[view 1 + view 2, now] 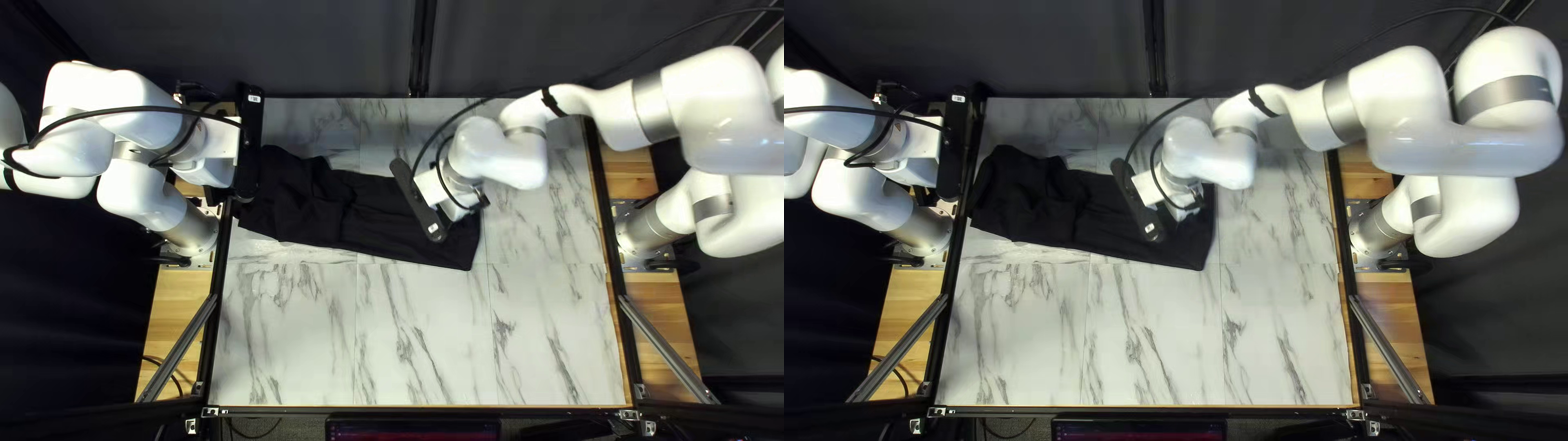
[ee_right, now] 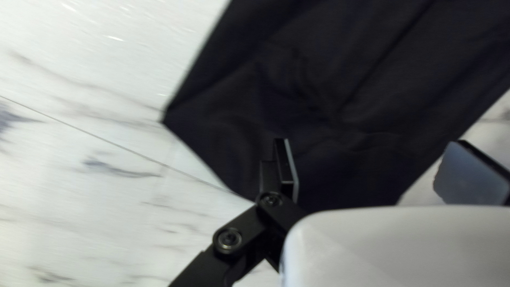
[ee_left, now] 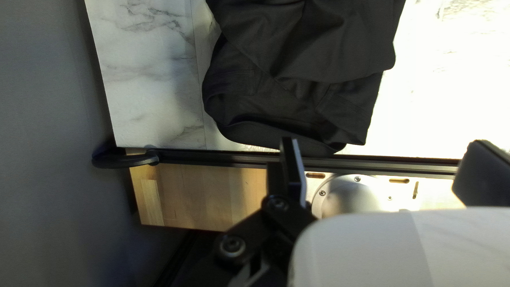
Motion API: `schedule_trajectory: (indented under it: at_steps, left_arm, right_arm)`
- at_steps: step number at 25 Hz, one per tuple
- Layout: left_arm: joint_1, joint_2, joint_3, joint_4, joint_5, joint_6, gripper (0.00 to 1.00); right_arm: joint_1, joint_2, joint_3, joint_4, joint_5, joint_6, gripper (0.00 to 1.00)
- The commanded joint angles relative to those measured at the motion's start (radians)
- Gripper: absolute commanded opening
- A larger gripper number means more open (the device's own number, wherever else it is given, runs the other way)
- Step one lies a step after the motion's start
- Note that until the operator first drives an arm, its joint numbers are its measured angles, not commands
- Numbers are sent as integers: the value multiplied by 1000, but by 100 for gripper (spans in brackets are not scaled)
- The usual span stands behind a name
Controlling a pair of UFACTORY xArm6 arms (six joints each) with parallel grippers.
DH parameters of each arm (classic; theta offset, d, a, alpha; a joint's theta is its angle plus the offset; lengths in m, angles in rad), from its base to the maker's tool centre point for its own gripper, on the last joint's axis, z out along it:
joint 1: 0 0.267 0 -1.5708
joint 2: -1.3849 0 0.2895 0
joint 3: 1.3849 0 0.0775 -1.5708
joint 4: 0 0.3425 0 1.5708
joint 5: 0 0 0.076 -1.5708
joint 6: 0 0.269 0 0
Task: Fold t-shirt
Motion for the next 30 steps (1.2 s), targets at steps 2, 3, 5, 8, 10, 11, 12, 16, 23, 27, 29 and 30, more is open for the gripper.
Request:
schedule_trajectory:
  at_steps: [2,3,5,8,10,11,12,16,23,27,29,30]
  left_arm:
    - [0,0,0,0,0,0,100]
    - [0,0,0,0,0,0,100]
    - [0,0,0,0,0,0,100]
    - [0,0,0,0,0,0,100]
    - [0,0,0,0,0,0,100]
    - [0,0,0,0,0,0,100]
    - [0,0,0,0,0,0,100]
    - [0,0,0,0,0,0,100]
    - [0,0,0,0,0,0,100]
    - [0,0,0,0,0,0,100]
    - [0,0,0,0,0,0,100]
    - [0,0,0,0,0,0,100]
  right_arm:
    - [63,-10,-5,31,27,179,100]
    - [63,-10,-5,31,27,179,100]
    - [63,-10,-5,31,27,179,100]
    - [63,-10,-5,31,27,179,100]
    - [66,-4,-7,29,25,173,100]
    - [72,16,-25,29,27,172,100]
    - [88,63,-68,6,33,208,100]
    - [125,158,-171,-109,59,429,100]
    - [142,191,-244,-185,144,647,100]
    - [142,191,-244,-185,144,647,100]
    - [133,215,-260,-167,153,637,100]
    - [130,234,-269,-169,148,677,100]
